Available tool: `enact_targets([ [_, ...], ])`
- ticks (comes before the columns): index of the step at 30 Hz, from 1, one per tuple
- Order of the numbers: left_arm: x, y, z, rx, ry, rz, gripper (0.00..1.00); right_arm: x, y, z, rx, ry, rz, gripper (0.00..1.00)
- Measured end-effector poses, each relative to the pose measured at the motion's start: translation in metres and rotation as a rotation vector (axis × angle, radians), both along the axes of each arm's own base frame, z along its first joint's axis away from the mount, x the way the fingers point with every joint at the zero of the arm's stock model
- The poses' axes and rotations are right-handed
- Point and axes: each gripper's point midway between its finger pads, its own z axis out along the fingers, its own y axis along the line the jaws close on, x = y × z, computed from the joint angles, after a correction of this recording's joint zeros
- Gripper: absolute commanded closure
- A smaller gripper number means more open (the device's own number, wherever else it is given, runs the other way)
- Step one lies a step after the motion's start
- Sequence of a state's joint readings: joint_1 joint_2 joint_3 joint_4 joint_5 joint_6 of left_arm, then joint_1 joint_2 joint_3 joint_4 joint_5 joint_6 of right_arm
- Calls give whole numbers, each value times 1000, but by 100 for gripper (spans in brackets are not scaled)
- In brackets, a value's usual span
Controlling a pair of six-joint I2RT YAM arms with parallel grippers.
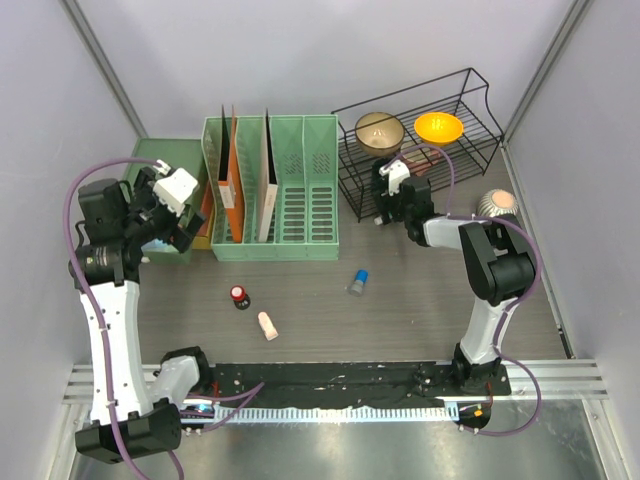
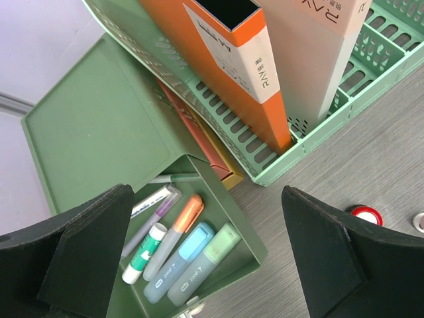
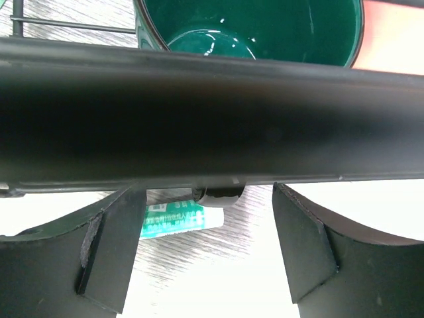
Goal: Organize the desk
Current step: Pick up the stationery from the center of the board.
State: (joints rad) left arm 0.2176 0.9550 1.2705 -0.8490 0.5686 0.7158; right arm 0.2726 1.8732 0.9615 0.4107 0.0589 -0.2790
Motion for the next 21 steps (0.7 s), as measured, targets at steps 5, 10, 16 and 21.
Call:
enact_targets([
  [5,-2,0,0,3,-3,-1,0,-3,-2,-4,-11,18,2,19],
  [10,-4,-1,-3,3,0,-1,0,-7,-4,-3,-29,32,10,19],
  [16,-6,-1,-2,17,-14,-8,0,-13,-6,-3,-52,50,21,20],
  [21,-8,-1,-2,25,-22,-11,0,-22,-8,-3,-73,75,43,20],
])
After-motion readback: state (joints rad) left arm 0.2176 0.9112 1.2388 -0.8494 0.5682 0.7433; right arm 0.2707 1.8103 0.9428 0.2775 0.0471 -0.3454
